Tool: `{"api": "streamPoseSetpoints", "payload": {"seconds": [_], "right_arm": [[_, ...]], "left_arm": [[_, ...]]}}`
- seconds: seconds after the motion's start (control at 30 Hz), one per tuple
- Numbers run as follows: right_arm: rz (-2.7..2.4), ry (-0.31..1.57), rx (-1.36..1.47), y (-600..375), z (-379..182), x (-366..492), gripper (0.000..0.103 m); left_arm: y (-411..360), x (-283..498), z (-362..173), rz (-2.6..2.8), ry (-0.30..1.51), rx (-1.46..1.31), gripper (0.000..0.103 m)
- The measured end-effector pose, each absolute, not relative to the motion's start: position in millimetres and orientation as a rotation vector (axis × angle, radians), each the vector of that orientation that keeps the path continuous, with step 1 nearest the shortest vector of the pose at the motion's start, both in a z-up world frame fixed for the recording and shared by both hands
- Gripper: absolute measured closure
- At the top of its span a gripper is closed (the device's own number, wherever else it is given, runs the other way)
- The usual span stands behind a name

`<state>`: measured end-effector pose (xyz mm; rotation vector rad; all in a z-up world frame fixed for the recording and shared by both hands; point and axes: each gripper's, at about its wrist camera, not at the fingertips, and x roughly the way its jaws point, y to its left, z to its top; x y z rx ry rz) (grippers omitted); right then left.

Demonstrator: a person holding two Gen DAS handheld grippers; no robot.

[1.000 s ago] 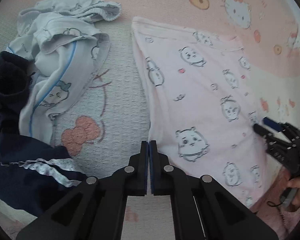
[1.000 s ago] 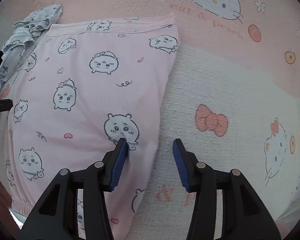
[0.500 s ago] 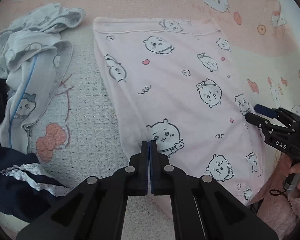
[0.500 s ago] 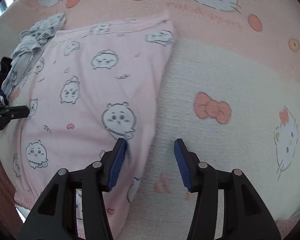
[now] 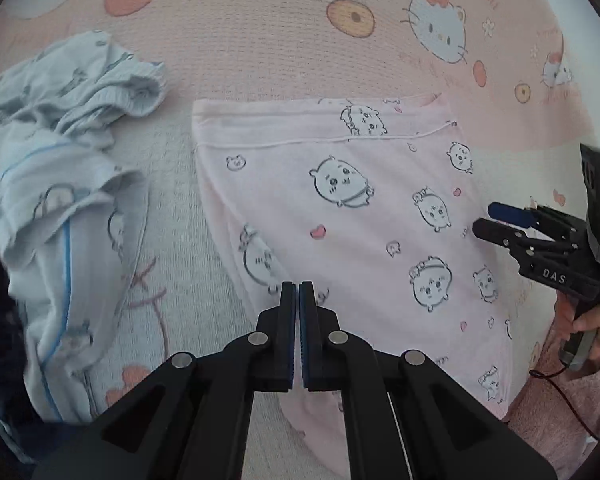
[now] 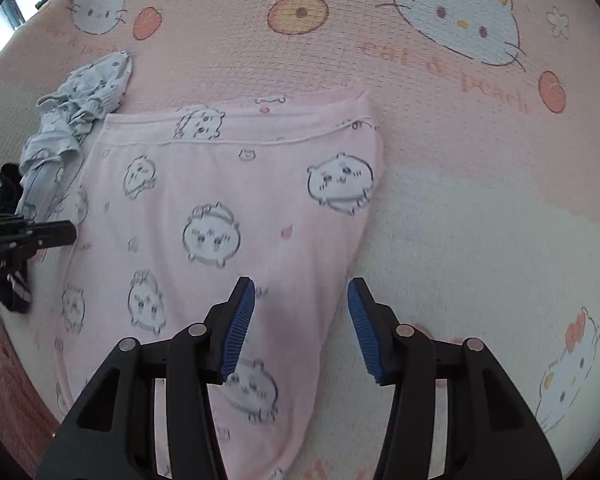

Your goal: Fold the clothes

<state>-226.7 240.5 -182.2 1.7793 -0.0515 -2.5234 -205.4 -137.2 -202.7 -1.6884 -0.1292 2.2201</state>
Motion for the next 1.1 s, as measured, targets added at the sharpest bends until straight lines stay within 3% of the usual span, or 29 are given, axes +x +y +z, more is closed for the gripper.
{"api": "streamPoseSetpoints", "payload": {"seconds": [0.1, 0.13, 0.23, 0.37, 0.53, 0.67, 0.73, 0.83, 0.93, 1.03, 1.1], "right_arm": [[-2.494, 0.000, 1.854, 238, -197, -253, 0.055], [-2.504, 0.044, 1.871, 241, -201, -257, 0.051], [-2.543, -0.046, 1.885, 267, -195, -255, 0.049], [-2.558, 0.006, 1.768, 257, -185, -277, 0.050], [-2.546, 0.063, 1.770, 246, -196, -317, 0.049], [-2.721, 0.055, 1.743, 268, -179, -334, 0.051], [-2.661, -0.044, 1.733, 271, -178, -336, 0.049], [-2.530, -0.119, 1.724, 263, -183, -337, 0.051], [-2.567, 0.123, 1.812, 246, -203, -339, 0.051], [-2.691, -0.087, 1.794, 261, -185, -324, 0.051], [-2.702, -0.121, 1.743, 250, -172, -302, 0.049]], "left_arm": [[-150, -216, -216, 2.199, -0.193, -1.714, 0.100], [-161, -215, -215, 2.215, -0.230, -1.720, 0.100], [-184, -226, -205, 2.334, -0.241, -1.703, 0.100], [-189, -245, -187, 2.336, -0.335, -1.565, 0.100], [-141, -274, -206, 2.235, -0.085, -1.600, 0.100], [-175, -293, -198, 2.315, -0.240, -1.642, 0.100], [-187, -291, -187, 2.382, -0.286, -1.625, 0.099], [-167, -284, -186, 2.263, -0.177, -1.610, 0.098], [-164, -284, -194, 2.343, 0.098, -1.701, 0.097], [-177, -266, -187, 2.368, 0.030, -1.758, 0.097], [-171, -243, -178, 2.343, 0.011, -1.730, 0.097]]}}
